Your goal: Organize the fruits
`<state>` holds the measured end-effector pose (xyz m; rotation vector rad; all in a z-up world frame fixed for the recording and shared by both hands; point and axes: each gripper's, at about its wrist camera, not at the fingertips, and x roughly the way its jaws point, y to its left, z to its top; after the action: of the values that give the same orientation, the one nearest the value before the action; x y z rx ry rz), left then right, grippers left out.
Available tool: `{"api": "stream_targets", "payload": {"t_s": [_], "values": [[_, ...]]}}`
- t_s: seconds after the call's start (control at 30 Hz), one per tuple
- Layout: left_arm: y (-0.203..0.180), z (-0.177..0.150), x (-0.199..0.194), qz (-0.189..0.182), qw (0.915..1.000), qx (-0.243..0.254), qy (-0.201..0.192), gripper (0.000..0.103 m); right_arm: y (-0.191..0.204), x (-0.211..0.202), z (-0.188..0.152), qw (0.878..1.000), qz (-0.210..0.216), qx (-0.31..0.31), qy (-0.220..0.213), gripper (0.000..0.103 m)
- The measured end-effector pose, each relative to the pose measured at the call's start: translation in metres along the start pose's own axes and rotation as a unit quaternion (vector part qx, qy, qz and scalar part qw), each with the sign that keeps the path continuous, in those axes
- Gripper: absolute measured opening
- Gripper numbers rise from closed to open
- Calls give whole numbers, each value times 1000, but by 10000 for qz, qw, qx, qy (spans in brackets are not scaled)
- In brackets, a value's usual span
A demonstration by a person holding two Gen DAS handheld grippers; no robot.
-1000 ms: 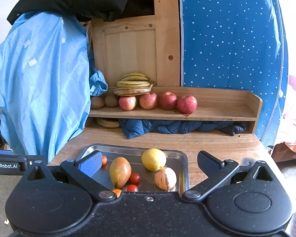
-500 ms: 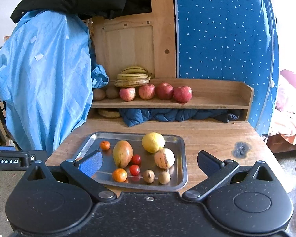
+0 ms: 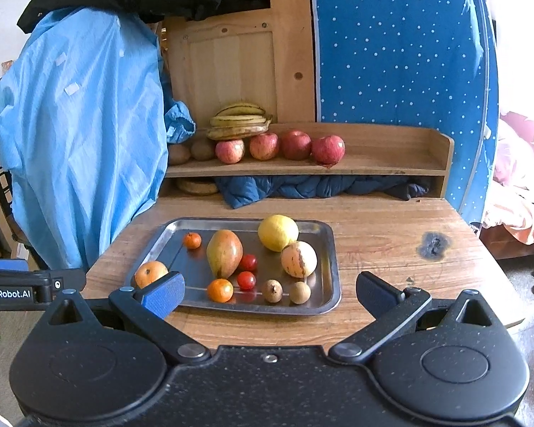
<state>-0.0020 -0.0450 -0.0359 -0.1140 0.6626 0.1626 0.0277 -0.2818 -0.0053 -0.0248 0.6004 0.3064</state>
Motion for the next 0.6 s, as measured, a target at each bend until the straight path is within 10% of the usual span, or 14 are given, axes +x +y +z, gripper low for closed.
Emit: {"api": "stream_targets", "payload": {"t_s": [0.6], "values": [[7, 2, 10, 62, 9998, -131, 102, 102, 2, 21, 1, 9992, -3, -107, 388, 102]]}}
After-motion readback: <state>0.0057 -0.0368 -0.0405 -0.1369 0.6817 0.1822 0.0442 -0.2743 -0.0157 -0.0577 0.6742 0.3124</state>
